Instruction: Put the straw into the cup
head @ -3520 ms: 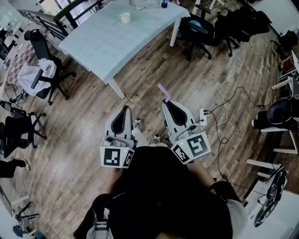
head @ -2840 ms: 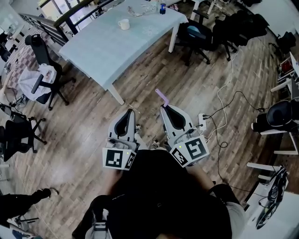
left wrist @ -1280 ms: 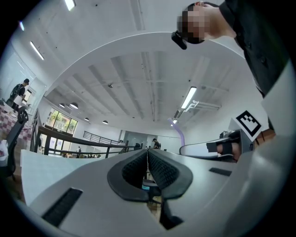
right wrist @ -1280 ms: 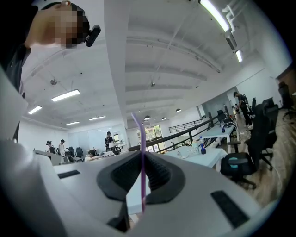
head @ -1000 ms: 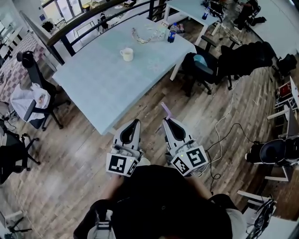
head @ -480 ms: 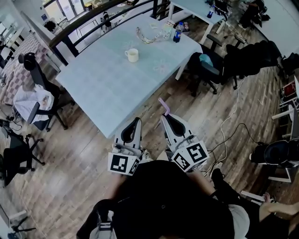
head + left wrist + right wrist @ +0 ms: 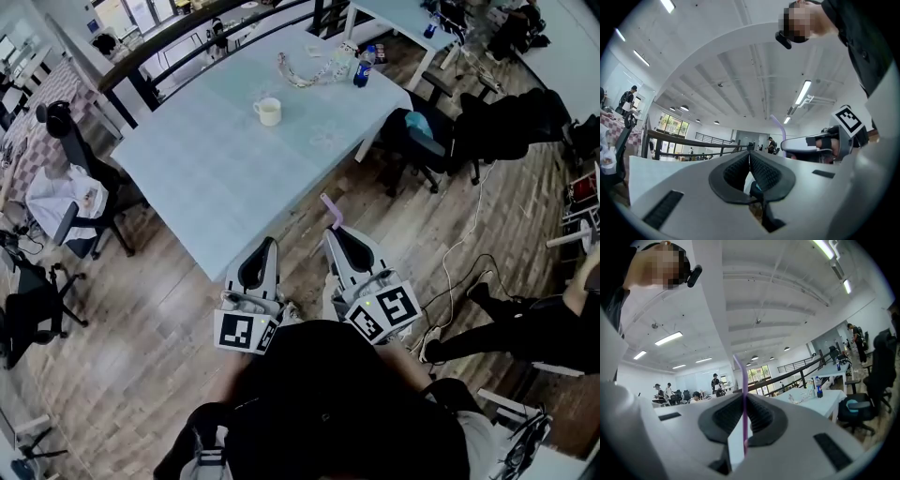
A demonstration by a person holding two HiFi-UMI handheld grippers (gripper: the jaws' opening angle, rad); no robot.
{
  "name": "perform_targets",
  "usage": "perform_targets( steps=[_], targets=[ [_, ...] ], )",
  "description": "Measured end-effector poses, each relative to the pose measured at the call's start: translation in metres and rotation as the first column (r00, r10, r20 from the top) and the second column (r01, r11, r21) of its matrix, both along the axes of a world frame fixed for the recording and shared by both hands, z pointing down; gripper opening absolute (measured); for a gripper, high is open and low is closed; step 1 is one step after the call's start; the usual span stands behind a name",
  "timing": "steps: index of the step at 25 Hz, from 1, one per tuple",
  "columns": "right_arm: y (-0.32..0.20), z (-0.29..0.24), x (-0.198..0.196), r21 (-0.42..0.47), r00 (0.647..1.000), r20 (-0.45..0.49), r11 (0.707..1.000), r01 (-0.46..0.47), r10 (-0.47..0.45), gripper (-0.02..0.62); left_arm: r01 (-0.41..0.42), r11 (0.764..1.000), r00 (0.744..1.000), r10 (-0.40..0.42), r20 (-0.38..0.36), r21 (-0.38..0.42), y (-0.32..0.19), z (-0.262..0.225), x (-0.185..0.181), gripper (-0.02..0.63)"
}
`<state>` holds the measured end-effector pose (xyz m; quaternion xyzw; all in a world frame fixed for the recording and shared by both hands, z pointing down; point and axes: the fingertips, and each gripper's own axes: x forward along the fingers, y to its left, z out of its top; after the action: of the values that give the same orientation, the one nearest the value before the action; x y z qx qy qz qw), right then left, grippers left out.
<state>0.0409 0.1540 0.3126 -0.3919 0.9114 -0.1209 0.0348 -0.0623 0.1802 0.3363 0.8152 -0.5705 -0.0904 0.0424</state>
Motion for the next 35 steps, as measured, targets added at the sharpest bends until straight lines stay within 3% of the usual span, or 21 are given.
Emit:
perform_targets(
  steps=[11,20,28,35],
  targets=[
    [-0.079,0.006,0.03,-0.022,0.999,0.016,0.999,0.043,-0.043,0.032,0.072,0.997,0.997,-0.072,0.02,0.003,-0.074,-0.004,0.026,0.017],
    [-0.159,0.006,0.047,-0.033,0.989,0.033,0.988,0.148,-0.147,0.032,0.148,0.989,0.988,-0.149,0.035,0.011,-0.149,-0.014,0.055,0.017],
    [-0.222,-0.003,0.065,-0.006,0.963,0.049,0.964,0.267,-0.266,0.032,0.291,0.956,0.956,-0.291,0.034,0.026,-0.198,-0.02,0.076,0.017],
    [-0.27,-0.005,0.088,0.004,0.946,0.061,0.948,0.317,-0.317,0.032,0.366,0.93,0.929,-0.367,0.036,0.031,-0.236,-0.019,0.097,0.017]
  ],
)
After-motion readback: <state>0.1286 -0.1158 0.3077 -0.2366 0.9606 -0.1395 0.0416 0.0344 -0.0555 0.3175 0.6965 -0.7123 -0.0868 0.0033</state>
